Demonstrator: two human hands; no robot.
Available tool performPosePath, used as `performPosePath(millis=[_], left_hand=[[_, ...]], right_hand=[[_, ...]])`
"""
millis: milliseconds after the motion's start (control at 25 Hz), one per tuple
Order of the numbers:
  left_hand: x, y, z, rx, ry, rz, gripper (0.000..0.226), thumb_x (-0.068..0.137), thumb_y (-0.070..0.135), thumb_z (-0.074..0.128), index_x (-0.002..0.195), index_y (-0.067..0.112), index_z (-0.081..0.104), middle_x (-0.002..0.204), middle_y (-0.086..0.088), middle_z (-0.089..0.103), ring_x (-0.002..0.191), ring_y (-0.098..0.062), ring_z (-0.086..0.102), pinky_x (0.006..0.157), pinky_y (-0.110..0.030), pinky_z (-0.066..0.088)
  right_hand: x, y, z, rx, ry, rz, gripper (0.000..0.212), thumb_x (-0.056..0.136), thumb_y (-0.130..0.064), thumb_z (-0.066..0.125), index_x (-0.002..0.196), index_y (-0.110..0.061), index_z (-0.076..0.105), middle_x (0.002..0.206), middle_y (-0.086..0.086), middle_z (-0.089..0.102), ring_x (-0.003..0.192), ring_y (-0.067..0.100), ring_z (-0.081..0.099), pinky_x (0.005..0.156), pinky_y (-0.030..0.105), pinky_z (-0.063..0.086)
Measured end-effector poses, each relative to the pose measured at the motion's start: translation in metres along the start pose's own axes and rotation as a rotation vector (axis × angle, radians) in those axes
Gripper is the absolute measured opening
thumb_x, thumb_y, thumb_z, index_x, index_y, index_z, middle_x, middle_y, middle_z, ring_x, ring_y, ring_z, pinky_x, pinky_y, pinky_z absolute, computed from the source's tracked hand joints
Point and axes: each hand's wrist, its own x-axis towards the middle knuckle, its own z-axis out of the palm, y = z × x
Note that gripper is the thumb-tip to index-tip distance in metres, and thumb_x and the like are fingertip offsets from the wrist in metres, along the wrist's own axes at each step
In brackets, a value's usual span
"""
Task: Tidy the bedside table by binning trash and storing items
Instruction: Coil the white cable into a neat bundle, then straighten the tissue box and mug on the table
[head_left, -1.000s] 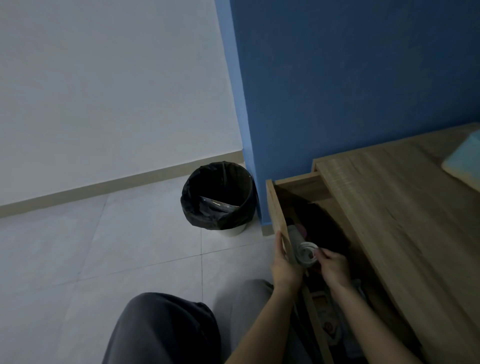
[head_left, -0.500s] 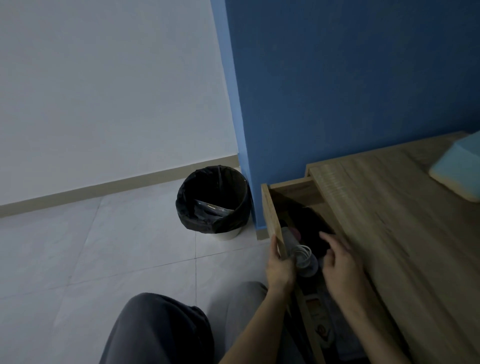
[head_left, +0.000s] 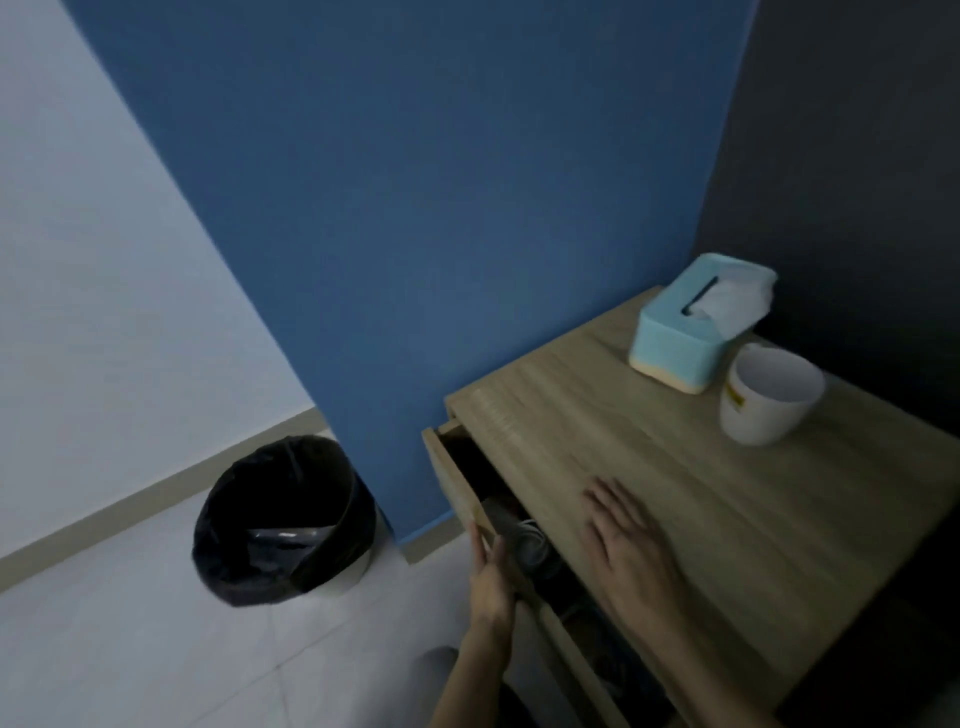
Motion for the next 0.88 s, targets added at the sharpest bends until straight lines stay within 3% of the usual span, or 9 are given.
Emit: performPosePath(millis=[120, 240, 320, 440, 520, 680, 760, 840, 880], left_hand=[[-0.009, 0.009, 0.025, 0.009, -0.07, 0.015, 0.049, 0.099, 0.037, 0.032, 0.146, 0.034, 0.019, 0.149, -0.005, 0.032, 0.135, -0.031, 0.035, 0.084, -0.034, 0.043], [-0.005, 0.006, 0.035, -0.003, -0.05, 0.009, 0.05, 0.098, 0.044, 0.026, 0.146, 0.03, 0.021, 0.145, -0.005, 0.037, 0.123, -0.028, 0.044, 0.065, -0.026, 0.042], [0.0, 0.003, 0.039, -0.025, -0.05, -0.016, 0.055, 0.097, 0.047, 0.026, 0.148, 0.026, 0.022, 0.136, -0.001, 0.041, 0.106, -0.022, 0.05, 0.067, -0.027, 0.044], [0.012, 0.001, 0.041, -0.104, -0.059, -0.081, 0.056, 0.095, 0.051, 0.031, 0.145, 0.023, 0.032, 0.137, -0.004, 0.047, 0.103, -0.023, 0.051, 0.077, -0.035, 0.046], [0.02, 0.003, 0.039, -0.139, -0.076, -0.149, 0.059, 0.093, 0.055, 0.035, 0.138, 0.018, 0.044, 0.121, -0.009, 0.056, 0.096, -0.026, 0.055, 0.085, -0.04, 0.044], [0.027, 0.011, 0.047, -0.185, 0.025, -0.271, 0.059, 0.089, 0.054, 0.046, 0.135, 0.018, 0.046, 0.123, -0.011, 0.052, 0.1, -0.031, 0.054, 0.079, -0.04, 0.045], [0.033, 0.016, 0.058, -0.15, 0.2, -0.109, 0.051, 0.091, 0.031, 0.055, 0.138, 0.016, 0.039, 0.133, -0.014, 0.048, 0.115, -0.035, 0.05, 0.09, -0.048, 0.044], [0.033, 0.029, 0.074, -0.034, 0.386, 0.197, 0.056, 0.088, 0.004, 0.057, 0.139, 0.007, 0.033, 0.132, -0.023, 0.046, 0.115, -0.038, 0.049, 0.099, -0.052, 0.038], [0.03, 0.038, 0.088, 0.083, 0.397, 0.339, 0.058, 0.086, -0.001, 0.059, 0.138, 0.006, 0.034, 0.128, -0.021, 0.048, 0.116, -0.037, 0.049, 0.102, -0.051, 0.036]], right_hand=[[0.001, 0.003, 0.0, 0.019, 0.007, 0.017, 0.071, 0.093, -0.049, 0.004, 0.124, -0.014, 0.057, 0.137, 0.0, 0.053, 0.132, 0.019, 0.043, 0.104, 0.043, 0.041], [0.002, -0.001, 0.001, 0.034, 0.025, 0.015, 0.059, 0.095, -0.042, 0.016, 0.117, -0.015, 0.063, 0.131, -0.001, 0.06, 0.125, 0.017, 0.05, 0.102, 0.035, 0.042], [0.002, -0.001, 0.002, 0.071, 0.034, 0.014, 0.059, 0.095, -0.04, 0.015, 0.114, -0.014, 0.065, 0.128, 0.0, 0.062, 0.123, 0.017, 0.053, 0.1, 0.03, 0.035], [0.002, 0.002, 0.005, 0.147, 0.059, 0.002, 0.058, 0.095, -0.039, 0.017, 0.11, -0.014, 0.067, 0.126, 0.0, 0.063, 0.123, 0.016, 0.053, 0.098, 0.027, 0.035], [0.001, 0.004, 0.01, 0.189, 0.104, -0.025, 0.054, 0.095, -0.039, 0.021, 0.105, -0.015, 0.068, 0.123, -0.001, 0.065, 0.122, 0.014, 0.053, 0.097, 0.025, 0.038], [-0.008, 0.019, 0.009, 0.35, 0.188, 0.006, 0.037, 0.095, -0.038, 0.03, 0.108, -0.024, 0.062, 0.116, -0.009, 0.065, 0.11, 0.004, 0.051, 0.099, 0.009, 0.03], [-0.009, 0.039, 0.001, 0.405, 0.342, 0.097, 0.029, 0.093, -0.041, 0.034, 0.107, -0.029, 0.057, 0.114, -0.011, 0.06, 0.103, 0.007, 0.055, 0.096, 0.007, 0.032], [-0.003, 0.06, -0.018, 0.433, 0.522, 0.274, 0.025, 0.088, -0.043, 0.047, 0.106, -0.028, 0.055, 0.11, 0.005, 0.063, 0.101, 0.014, 0.056, 0.092, 0.012, 0.035], [0.004, 0.073, -0.033, 0.467, 0.592, 0.421, 0.031, 0.082, -0.036, 0.06, 0.111, -0.027, 0.053, 0.114, 0.013, 0.06, 0.105, 0.019, 0.054, 0.094, 0.018, 0.036]])
